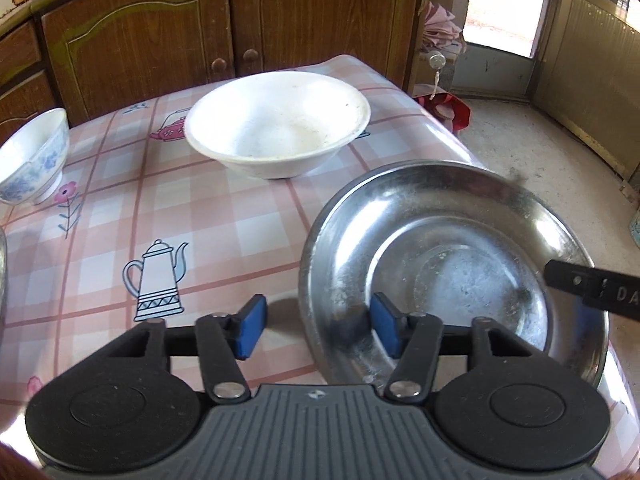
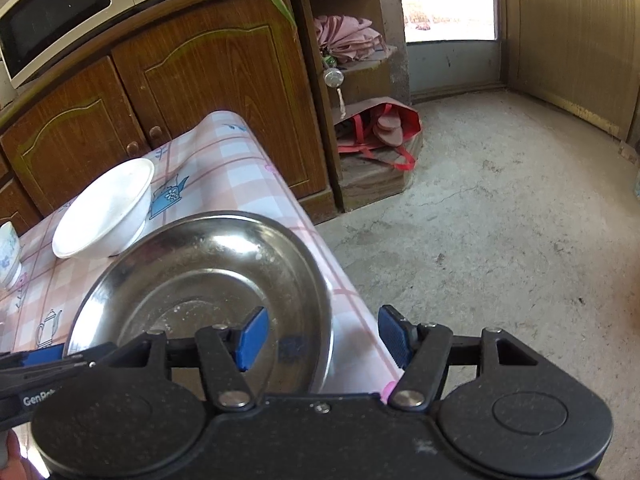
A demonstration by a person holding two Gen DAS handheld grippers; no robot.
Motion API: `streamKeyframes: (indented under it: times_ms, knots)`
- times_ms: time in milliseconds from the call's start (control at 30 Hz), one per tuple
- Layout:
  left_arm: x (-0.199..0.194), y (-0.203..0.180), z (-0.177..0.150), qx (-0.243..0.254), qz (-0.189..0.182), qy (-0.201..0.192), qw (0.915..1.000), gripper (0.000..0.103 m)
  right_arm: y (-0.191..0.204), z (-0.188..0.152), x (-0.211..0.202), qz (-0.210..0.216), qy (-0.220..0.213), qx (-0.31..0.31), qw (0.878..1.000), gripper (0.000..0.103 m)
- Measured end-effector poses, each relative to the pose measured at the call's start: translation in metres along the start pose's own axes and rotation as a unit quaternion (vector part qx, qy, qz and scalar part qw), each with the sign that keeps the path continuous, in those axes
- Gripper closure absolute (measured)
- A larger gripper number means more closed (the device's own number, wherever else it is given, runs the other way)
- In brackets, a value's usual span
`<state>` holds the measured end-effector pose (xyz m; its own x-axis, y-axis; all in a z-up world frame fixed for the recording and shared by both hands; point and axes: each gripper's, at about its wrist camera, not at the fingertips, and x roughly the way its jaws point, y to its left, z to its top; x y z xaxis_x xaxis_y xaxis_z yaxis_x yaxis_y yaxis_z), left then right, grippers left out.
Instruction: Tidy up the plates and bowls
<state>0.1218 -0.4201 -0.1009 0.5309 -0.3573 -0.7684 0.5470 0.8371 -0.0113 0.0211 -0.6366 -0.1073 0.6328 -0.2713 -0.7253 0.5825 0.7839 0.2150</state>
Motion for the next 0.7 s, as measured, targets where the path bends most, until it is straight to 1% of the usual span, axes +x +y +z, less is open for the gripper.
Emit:
streamKeyframes:
  times_ms: [33, 67, 100, 167, 200, 233, 267, 333, 500, 700]
  knots:
    - [0.000, -0.002, 0.000, 0.003, -0.007, -0.002, 1.0000, 0.062, 0.001, 0.000, 0.000, 0.002, -0.001, -0.001, 1.000, 0.047]
    - [-0.001, -0.005, 0.000, 0.010, -0.013, -0.004, 0.9999, 0.066, 0.003, 0.001, -0.002, -0.001, -0.004, -0.004, 1.000, 0.060]
    - [-0.001, -0.006, 0.000, 0.015, -0.014, -0.005, 0.9998, 0.066, 0.004, 0.001, -0.003, -0.003, -0.007, -0.008, 1.000, 0.070]
    - [-0.001, -0.004, 0.000, 0.013, -0.022, -0.006, 0.9997, 0.069, 0.005, 0.000, -0.003, -0.011, -0.007, -0.012, 1.000, 0.071]
    - [-0.002, -0.001, 0.000, 0.007, -0.026, -0.006, 0.9996, 0.070, 0.005, 0.000, -0.004, -0.015, -0.008, -0.013, 1.000, 0.074]
    - [-0.003, 0.001, 0.000, 0.001, -0.030, -0.005, 0.9995, 0.073, 0.004, -0.001, -0.004, -0.017, -0.009, -0.013, 1.000, 0.076]
    - [-0.003, 0.004, 0.001, -0.003, -0.033, -0.004, 0.9994, 0.077, 0.003, -0.001, -0.005, -0.017, -0.010, -0.011, 1.000, 0.077]
    - [-0.007, 0.006, 0.002, -0.006, -0.039, -0.006, 0.9992, 0.079, 0.002, 0.000, -0.007, -0.014, -0.012, -0.007, 1.000, 0.078]
    - [-0.020, 0.005, 0.002, -0.005, -0.040, -0.016, 0.9991, 0.081, 0.005, 0.002, -0.020, -0.016, -0.028, -0.015, 0.999, 0.078]
    - [-0.040, 0.005, 0.001, -0.005, -0.038, -0.032, 0.9988, 0.081, 0.006, 0.002, -0.040, -0.005, -0.051, -0.006, 0.999, 0.078]
